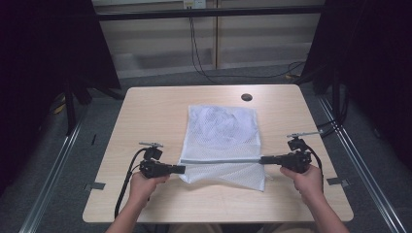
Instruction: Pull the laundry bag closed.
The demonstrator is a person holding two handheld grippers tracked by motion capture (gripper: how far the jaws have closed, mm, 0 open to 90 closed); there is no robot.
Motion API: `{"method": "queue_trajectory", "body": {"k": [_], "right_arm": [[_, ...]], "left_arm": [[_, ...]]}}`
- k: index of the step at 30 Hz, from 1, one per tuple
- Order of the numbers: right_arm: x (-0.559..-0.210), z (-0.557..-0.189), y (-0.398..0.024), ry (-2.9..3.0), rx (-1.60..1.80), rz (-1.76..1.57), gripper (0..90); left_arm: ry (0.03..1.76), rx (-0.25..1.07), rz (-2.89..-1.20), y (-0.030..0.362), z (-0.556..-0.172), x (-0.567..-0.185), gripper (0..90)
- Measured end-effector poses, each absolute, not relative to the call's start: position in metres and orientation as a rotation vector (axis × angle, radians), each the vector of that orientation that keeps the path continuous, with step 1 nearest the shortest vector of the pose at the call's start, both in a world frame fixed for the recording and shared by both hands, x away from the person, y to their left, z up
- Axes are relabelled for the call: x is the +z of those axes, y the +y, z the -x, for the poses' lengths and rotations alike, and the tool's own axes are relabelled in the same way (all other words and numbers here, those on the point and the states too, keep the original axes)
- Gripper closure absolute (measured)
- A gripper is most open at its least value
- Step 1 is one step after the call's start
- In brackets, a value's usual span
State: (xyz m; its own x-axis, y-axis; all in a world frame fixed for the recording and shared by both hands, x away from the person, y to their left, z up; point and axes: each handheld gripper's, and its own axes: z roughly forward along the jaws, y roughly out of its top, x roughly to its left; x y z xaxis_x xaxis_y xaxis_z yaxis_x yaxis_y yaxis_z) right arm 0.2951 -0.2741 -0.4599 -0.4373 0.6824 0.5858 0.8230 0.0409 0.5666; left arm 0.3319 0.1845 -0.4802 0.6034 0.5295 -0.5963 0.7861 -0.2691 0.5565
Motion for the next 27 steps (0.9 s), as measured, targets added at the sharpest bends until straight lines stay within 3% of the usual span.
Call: {"method": "queue_trajectory", "body": {"k": [21, 25, 27], "right_arm": [[-0.459, -0.293, -0.284, -2.161, -1.345, 1.617, 86.8], [-0.458, -0.293, -0.284, -2.198, -1.331, 1.629, 86.5], [-0.458, -0.293, -0.285, -2.199, -1.331, 1.635, 86.4]], "left_arm": [[1.009, -0.367, -1.953, 0.185, -0.330, -0.479, 87.7], [0.993, -0.366, -1.963, 0.185, -0.330, -0.478, 74.5], [0.990, -0.348, -1.977, 0.185, -0.330, -0.478, 55.6]]}}
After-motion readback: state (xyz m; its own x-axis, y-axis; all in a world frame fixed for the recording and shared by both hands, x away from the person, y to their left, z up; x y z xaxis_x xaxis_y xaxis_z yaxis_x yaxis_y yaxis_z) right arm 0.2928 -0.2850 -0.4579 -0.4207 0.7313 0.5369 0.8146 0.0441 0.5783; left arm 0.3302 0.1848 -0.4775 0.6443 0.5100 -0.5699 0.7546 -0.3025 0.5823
